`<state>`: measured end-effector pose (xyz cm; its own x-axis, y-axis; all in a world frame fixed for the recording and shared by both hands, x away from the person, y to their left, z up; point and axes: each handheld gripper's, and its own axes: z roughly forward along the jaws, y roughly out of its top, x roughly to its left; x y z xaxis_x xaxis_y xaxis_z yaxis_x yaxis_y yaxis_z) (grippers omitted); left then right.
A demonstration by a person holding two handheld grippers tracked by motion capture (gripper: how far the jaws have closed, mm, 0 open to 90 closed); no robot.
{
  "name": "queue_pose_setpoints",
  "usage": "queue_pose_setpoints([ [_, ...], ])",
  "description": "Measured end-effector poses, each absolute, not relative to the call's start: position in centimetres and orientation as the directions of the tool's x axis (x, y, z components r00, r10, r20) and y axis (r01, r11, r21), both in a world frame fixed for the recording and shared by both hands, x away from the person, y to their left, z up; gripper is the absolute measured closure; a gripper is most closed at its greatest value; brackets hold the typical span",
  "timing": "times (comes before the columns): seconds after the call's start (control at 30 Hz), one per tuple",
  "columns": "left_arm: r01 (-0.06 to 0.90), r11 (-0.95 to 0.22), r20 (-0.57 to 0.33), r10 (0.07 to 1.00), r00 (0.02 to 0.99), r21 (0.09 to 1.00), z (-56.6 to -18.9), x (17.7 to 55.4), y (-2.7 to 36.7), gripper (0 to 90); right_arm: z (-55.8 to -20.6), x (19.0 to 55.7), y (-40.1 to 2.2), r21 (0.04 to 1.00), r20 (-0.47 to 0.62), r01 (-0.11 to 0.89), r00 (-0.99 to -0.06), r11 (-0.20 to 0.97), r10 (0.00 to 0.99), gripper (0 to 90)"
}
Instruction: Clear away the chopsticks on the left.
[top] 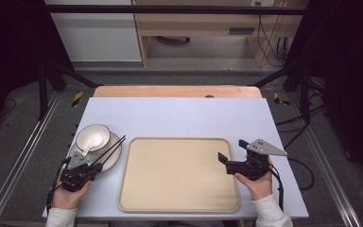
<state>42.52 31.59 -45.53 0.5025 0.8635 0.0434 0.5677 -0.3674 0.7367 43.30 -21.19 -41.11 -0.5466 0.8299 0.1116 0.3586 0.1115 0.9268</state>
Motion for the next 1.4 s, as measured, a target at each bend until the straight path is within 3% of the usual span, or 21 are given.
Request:
queue_pose_setpoints([
  [0.97,0.503,-0.314,0.028,0.867,0.498,0.805,-43.2,40.1,27.5,85.4,-40.8,43.1,-21.4,0.931,0.114,0.352,-0.539,0.100,0.835,5.1],
  [1.4,0.486,-0.221,-0.005,0.907,0.421,0.846,-42.6,39.1,24.2,85.4,-40.8,43.1,-21.3,0.932,0.107,0.348,-0.532,0.102,0.840,4.1],
])
